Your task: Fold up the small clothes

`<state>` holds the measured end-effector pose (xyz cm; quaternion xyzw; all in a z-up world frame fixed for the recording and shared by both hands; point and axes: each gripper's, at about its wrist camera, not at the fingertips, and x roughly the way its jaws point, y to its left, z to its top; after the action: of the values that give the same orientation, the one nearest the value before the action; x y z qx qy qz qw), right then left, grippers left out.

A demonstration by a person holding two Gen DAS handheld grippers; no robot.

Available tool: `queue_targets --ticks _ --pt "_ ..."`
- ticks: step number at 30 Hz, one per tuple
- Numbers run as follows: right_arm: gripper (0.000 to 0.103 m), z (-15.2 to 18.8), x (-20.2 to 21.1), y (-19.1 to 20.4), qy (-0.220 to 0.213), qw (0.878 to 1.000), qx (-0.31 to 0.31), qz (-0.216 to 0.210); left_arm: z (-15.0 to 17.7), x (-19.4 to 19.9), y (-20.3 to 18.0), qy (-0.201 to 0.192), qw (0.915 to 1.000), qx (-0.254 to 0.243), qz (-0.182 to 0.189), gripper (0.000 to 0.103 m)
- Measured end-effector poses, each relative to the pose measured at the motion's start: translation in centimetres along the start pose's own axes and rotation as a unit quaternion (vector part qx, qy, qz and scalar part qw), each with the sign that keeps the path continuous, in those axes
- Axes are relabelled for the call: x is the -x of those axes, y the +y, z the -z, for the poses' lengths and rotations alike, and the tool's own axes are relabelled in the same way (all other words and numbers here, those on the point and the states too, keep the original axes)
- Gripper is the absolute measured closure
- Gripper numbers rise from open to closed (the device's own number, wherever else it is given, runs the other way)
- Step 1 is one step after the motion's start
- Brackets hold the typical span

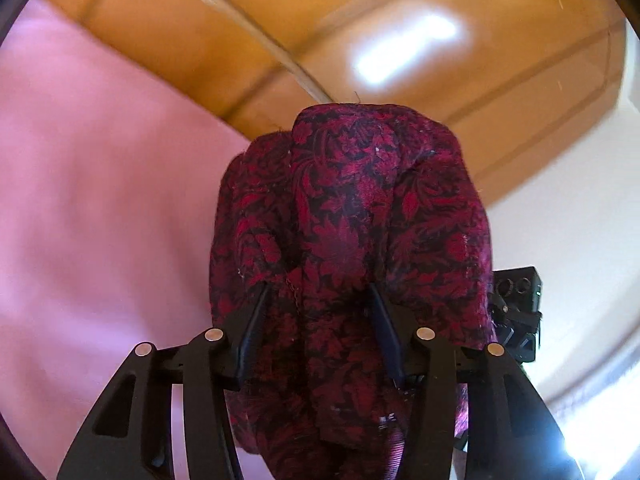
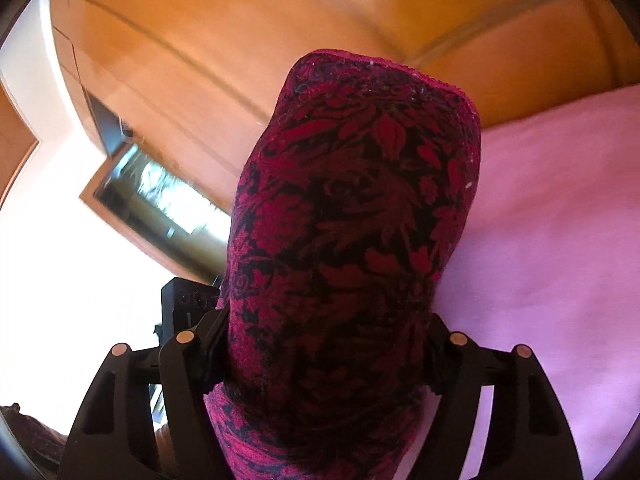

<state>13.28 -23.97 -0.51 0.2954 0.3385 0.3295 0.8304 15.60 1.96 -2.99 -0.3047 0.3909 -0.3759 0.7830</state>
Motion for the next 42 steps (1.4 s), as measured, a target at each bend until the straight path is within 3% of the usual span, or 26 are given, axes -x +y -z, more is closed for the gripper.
queue_targets --ticks 4,7,11,12,14,17,19,21,25,28,29,32,36,38,42 --pt "0.032 0.4 7.7 -3.1 -0.066 0.996 -0.019 0.049 -0.8 -8.5 -6.2 0.062 0.9964 -0.057 0.013 0.054" --pt "0.032 1.5 13.0 -6.8 -0.108 0.988 -0.055 0.098 -0.2 -15.2 -9.9 0.116 0.9892 -0.090 0.002 0.054" --pt "0.028 5.2 16.8 -12.9 -0.115 0.971 -0.132 0.163 2.9 -21.5 -12.1 0.182 0.9709 -0.136 -0.076 0.054" --pt "0.025 6.9 17.1 -14.5 -0.103 0.964 -0.153 0.190 3.5 -22.1 -12.2 0.186 0.9701 -0.136 -0.077 0.054" --pt "0.020 9.1 18.3 -15.8 -0.119 0.959 -0.172 0.189 4.6 -21.8 -12.7 0.171 0.9708 -0.146 -0.083 0.054" --pt "0.014 10.2 19.7 -14.2 -0.122 0.957 -0.155 0.214 5.6 -20.6 -13.5 0.149 0.9677 -0.169 -0.112 0.058" --pt "0.017 9.5 20.3 -12.5 -0.123 0.949 -0.122 0.262 6.2 -20.0 -13.9 0.140 0.9671 -0.172 -0.125 0.059" --pt "0.030 8.7 21.0 -9.9 -0.134 0.939 -0.075 0.309 6.5 -19.5 -14.5 0.131 0.9656 -0.177 -0.138 0.063" --pt "0.041 6.5 19.8 -5.6 -0.145 0.921 0.005 0.362 7.3 -18.9 -15.4 0.119 0.9562 -0.208 -0.168 0.064" --pt "0.046 4.5 14.3 -3.3 -0.107 0.913 0.041 0.392 7.1 -19.9 -15.8 0.113 0.9454 -0.231 -0.200 0.064" --pt "0.045 4.2 12.4 -3.8 -0.080 0.905 0.045 0.416 7.2 -20.1 -16.1 0.112 0.9422 -0.236 -0.210 0.064" --pt "0.044 3.7 8.3 -4.8 -0.054 0.885 0.050 0.459 6.6 -19.9 -15.1 0.114 0.9378 -0.234 -0.229 0.064" --pt "0.042 3.0 6.3 -5.1 -0.033 0.871 0.069 0.486 6.2 -19.9 -14.1 0.104 0.9437 -0.213 -0.231 0.064" --pt "0.042 4.0 6.5 -5.1 -0.032 0.871 0.076 0.485 7.0 -19.0 -13.9 0.096 0.9484 -0.201 -0.226 0.064" --pt "0.042 4.8 6.1 -5.2 -0.045 0.863 0.091 0.495 7.7 -18.5 -14.0 0.087 0.9481 -0.202 -0.230 0.063"
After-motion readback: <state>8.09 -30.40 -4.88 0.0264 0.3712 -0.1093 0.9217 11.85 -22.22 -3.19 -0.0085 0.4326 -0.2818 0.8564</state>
